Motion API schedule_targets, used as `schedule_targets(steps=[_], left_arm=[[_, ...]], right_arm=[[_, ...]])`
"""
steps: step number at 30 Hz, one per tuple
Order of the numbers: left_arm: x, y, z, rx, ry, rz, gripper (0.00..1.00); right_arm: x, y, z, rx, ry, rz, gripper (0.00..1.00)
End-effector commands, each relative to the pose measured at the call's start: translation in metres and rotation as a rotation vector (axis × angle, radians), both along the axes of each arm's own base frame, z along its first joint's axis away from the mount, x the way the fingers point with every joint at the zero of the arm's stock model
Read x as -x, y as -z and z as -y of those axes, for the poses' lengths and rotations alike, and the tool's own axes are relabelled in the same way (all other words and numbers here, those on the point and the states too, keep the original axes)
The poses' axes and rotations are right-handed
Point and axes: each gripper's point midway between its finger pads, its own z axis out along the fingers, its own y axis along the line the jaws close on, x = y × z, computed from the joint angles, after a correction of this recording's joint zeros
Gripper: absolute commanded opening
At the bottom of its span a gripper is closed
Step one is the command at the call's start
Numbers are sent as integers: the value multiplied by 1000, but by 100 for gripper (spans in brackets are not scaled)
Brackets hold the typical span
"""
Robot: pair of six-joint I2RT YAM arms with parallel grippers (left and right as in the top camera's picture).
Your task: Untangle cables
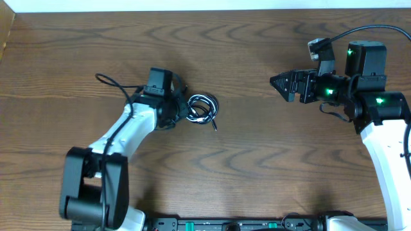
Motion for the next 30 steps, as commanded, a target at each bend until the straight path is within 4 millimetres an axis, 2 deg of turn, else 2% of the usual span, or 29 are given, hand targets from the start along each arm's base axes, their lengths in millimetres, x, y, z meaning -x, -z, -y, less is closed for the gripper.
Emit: schedule_targets(steps=[1, 5, 12, 22, 23, 24, 25, 30], left_arm=[[-6, 11, -5, -45, -55, -21, 31], [-7, 20, -11, -79, -76, -31, 28], [-9, 31, -11, -80, -78, -40, 29], [-1, 56, -7, -109, -66, -85, 28], [-1, 56, -6, -108, -69, -87, 23], [-1, 56, -5, -106, -69, -85, 11], [-2, 56, -3, -105, -66, -82, 8], [1, 54, 6, -81, -32, -82, 8]], right_arm=[[0, -7, -1, -9, -8, 15, 93], [0, -7, -1, -9, -8, 14, 93], [-2, -3, -1, -3, -3, 4, 94], [-5, 17, -6, 4, -21, -58, 94], [-5, 19, -8, 6, -27, -64, 94], [-5, 21, -10, 9, -38, -66, 94], [-5, 22, -12, 10, -45, -69, 94], [-6, 33, -26, 12, -80, -89, 93]])
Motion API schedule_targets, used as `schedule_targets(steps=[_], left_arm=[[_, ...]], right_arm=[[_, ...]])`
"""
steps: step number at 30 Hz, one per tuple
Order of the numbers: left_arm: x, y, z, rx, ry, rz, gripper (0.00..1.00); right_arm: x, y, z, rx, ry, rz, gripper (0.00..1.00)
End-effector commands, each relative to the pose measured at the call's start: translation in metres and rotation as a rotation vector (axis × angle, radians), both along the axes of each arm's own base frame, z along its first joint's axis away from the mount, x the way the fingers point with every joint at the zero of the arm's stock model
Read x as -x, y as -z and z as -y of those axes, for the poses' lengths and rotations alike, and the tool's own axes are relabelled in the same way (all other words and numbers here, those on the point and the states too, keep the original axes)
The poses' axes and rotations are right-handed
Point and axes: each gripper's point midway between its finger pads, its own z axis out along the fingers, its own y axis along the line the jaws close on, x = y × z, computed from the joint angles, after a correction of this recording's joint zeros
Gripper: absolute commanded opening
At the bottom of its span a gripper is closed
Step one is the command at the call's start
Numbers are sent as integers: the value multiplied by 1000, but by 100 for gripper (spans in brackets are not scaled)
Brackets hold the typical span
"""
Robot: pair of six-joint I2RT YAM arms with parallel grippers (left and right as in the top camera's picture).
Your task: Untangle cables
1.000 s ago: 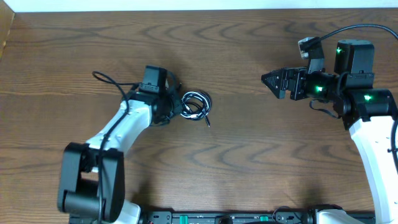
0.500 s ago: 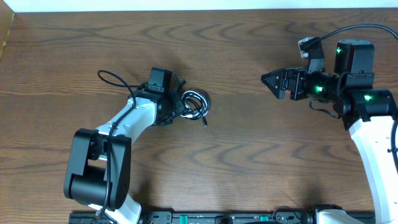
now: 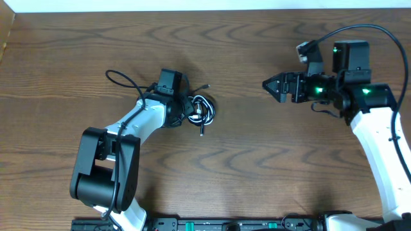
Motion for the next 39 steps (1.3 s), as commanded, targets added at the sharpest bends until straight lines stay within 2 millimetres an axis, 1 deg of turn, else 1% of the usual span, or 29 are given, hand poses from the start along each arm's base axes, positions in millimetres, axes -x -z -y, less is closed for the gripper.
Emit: schedule_targets(steps=[1, 4, 9, 15, 16, 20, 24, 27, 33, 36, 39], left_arm=[[16, 19, 4, -8, 31, -69, 7], [15, 8, 11, 27, 68, -48, 8], [18, -24, 17, 70, 101, -3, 7], [23, -94, 36, 204, 176, 138, 7], [26, -114, 39, 235, 191, 182, 7], [32, -153, 37, 269, 172, 267, 7], [36, -182, 33, 302, 137, 336, 7], [40, -198, 28, 326, 106, 368, 7], [46, -223, 30, 401, 99, 410, 8], [50, -229, 31, 431, 81, 409, 8], [50, -231, 30, 453, 41, 396, 7]], right_arm=[[-2, 3, -13, 3, -45, 3, 93], [1, 10, -25, 4, -77, -12, 92], [8, 20, -45, 10, -133, -43, 91], [12, 30, -65, 4, -166, -75, 87], [12, 32, -70, 6, -169, -78, 85], [10, 39, -74, 36, -116, -105, 84], [13, 39, -83, 38, -132, -102, 86], [16, 44, -89, 46, -136, -117, 86], [20, 58, -103, 47, -144, -168, 82], [23, 65, -110, 49, -152, -190, 81], [25, 71, -119, 47, -163, -204, 80]])
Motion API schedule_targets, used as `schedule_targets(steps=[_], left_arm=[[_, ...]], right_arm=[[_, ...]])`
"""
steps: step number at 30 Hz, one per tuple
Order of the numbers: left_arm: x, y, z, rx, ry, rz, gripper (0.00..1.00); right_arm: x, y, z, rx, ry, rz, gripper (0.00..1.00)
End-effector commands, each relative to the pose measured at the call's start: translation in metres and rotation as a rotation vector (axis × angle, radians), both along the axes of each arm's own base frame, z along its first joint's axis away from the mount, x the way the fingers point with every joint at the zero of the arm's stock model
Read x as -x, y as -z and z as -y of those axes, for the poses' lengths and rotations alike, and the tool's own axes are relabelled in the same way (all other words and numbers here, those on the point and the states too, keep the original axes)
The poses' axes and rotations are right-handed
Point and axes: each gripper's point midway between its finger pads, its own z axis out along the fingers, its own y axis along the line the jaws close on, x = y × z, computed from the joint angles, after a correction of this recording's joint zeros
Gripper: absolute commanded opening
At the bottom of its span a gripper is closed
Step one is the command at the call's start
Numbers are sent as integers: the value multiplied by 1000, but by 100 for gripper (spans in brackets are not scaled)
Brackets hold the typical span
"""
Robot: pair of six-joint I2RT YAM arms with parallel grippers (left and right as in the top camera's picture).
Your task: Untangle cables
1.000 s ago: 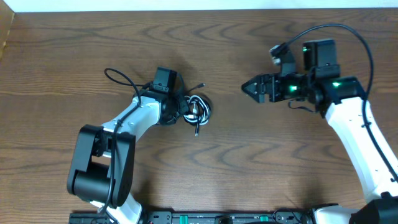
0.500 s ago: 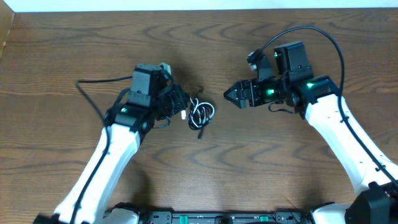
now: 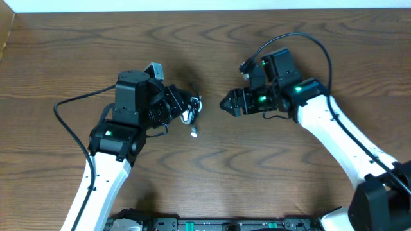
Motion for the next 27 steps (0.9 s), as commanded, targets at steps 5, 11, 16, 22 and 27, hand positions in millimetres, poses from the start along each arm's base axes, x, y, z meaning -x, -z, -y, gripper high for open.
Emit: schedule_targets(steps=[5, 11, 16, 22, 27], left_arm=[[1, -5, -1, 126, -117, -93, 7], [0, -5, -2, 190, -190, -155, 8], [1, -5, -2, 196, -189, -159, 8], [2, -6, 0, 201, -180, -161, 8], [2, -6, 0, 201, -180, -161, 8]], right_arm=[[2, 1, -28, -28, -19, -4, 77], [4, -3, -47, -38, -56, 55, 74], [1, 3, -51, 28, -45, 115, 72], [-4, 17, -61, 40, -85, 141, 71], [-3, 51, -67, 64, -163, 119, 60]])
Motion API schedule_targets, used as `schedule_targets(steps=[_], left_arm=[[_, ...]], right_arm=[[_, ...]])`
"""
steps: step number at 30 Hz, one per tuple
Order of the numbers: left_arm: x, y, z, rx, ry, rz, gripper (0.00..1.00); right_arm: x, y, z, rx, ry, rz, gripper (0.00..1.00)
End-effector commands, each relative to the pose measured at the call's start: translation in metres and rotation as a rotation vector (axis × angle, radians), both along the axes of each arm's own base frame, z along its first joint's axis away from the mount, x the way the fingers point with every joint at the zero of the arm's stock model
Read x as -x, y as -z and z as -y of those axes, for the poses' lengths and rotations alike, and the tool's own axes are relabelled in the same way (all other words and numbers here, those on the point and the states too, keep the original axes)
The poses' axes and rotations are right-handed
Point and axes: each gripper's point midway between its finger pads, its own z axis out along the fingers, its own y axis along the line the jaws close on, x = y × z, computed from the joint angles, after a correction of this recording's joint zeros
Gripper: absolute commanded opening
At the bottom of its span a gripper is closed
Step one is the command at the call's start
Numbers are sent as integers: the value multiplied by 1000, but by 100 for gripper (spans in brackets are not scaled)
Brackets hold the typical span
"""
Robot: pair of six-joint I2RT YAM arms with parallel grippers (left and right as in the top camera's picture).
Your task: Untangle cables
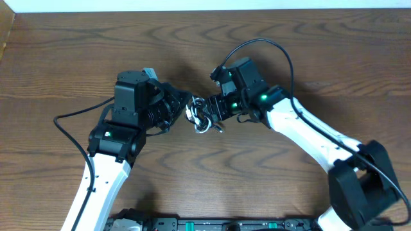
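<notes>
A small bundle of black and white cables [201, 119] hangs between the two grippers near the middle of the wooden table [270, 186]. My left gripper [184, 106] comes in from the left and is shut on the bundle's left side. My right gripper [210, 109] comes in from the right, its fingertips right against the bundle's right side. The tangle hides whether those fingers are closed on a strand. A loose cable end [220, 130] sticks out below the bundle.
The left arm's own black cord [67, 122] loops over the table at the left. The right arm's cord [270, 48] arches above its wrist. A light strip [192, 5] runs along the table's far edge.
My right gripper has moved left from a short gap away and now touches the bundle's right side. The left gripper still holds the bundle in about the same place.
The bundle first lay on the table at my left gripper's tip, with the right gripper far to the right. The left arm then changed its pose around the bundle while the right arm came closer. By now both grippers meet at the bundle.
</notes>
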Motion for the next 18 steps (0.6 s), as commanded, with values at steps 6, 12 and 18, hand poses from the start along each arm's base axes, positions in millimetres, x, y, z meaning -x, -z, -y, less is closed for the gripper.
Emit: schedule_targets(steps=[6, 12, 18], left_arm=[[2, -4, 0, 15, 0, 10, 8], [0, -4, -2, 5, -10, 14, 12], [-3, -2, -7, -35, -27, 32, 17]], right_arm=[[-11, 37, -18, -5, -67, 11, 22], [-14, 34, -17, -20, -44, 0, 1], [-7, 24, -8, -46, -53, -48, 1]])
